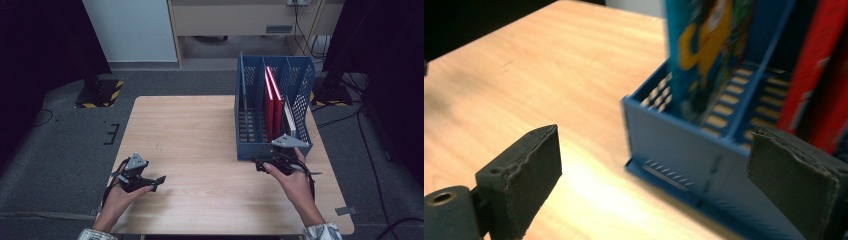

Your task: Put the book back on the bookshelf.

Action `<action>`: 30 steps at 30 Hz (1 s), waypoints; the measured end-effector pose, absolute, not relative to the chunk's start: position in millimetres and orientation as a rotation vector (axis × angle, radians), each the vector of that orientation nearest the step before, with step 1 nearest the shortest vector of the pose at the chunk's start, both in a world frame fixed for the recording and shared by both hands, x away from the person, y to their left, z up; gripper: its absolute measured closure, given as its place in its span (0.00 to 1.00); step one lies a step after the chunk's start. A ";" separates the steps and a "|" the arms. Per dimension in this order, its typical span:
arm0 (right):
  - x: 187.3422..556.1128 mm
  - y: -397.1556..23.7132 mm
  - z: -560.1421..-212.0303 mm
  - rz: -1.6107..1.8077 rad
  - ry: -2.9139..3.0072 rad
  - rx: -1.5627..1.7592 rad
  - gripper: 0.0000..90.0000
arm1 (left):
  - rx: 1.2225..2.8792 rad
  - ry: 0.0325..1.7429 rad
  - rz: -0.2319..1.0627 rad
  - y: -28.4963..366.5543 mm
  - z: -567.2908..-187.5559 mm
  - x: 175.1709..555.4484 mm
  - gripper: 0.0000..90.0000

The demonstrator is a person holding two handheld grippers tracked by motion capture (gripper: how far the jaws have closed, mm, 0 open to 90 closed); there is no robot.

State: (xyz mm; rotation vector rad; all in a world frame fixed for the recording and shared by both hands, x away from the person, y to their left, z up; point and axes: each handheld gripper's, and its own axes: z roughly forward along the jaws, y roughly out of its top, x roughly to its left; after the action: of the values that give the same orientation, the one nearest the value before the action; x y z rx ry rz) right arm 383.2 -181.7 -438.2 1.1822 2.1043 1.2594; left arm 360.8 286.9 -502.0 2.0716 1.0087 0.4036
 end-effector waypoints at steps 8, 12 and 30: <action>367.5 -161.8 -460.0 1.255 2.190 1.152 0.08 | 2.079 1.012 0.397 286.7 -502.6 361.2 0.03; 363.1 -155.4 -473.7 1.244 2.223 1.165 0.08 | 2.080 1.011 0.396 286.7 -502.7 361.2 0.03; 363.9 -121.1 -511.0 1.178 2.324 1.185 0.10 | 2.137 1.052 0.413 291.1 -512.0 366.4 0.03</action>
State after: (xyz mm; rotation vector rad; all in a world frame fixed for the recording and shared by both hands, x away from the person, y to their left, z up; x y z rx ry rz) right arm 363.9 -121.1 -511.0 1.1850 2.3244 1.1782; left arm 366.4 291.1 -512.0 2.1372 1.0516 0.4131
